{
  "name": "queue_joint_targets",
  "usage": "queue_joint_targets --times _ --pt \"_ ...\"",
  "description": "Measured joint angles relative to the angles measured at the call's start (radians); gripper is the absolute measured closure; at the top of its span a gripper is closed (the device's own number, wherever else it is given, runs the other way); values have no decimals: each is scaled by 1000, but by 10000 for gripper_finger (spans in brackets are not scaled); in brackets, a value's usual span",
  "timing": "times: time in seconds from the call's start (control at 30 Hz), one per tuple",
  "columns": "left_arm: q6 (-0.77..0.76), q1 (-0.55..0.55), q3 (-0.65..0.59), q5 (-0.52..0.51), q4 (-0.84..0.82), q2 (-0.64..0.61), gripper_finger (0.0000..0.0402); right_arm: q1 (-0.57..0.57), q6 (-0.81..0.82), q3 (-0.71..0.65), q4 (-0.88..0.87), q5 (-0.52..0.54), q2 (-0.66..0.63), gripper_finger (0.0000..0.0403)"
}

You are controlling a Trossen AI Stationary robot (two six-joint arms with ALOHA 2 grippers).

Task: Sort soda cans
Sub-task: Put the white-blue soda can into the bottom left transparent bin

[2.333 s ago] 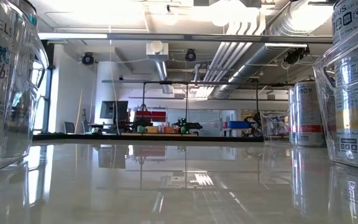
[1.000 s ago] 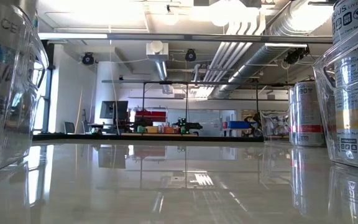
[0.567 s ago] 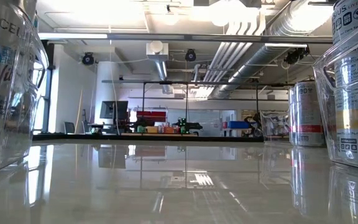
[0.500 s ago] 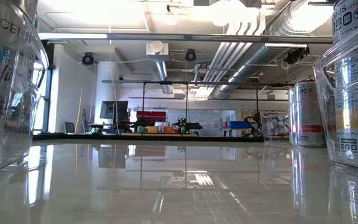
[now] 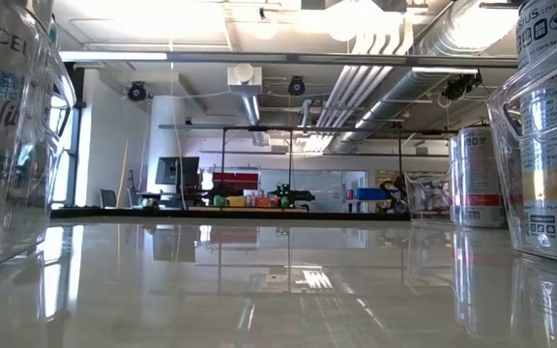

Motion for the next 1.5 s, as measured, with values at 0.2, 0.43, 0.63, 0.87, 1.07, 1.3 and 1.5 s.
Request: queue_joint_targets --times 0.2,0.43,0.63,0.87,1.07,1.3,1.5 --pt "43 5 0 -8 9 0 127 0 -4 0 0 0 0 85" --pt "126 -9 30 16 -83 6 125 0 -11 0 0 0 0 85" --pt "171 -28 121 -38 -211 16 124 0 -11 0 1 0 0 85" --pt "242 -40 142 -61 -179 16 124 0 -8 0 6 0 0 85" --pt "249 -47 104 -60 -112 18 124 0 -8 0 7 0 0 85" --pt "283 -47 93 -9 -148 83 124 0 -9 0 8 0 0 85" --pt "343 -47 94 1 -117 111 120 0 -9 0 9 0 0 85"
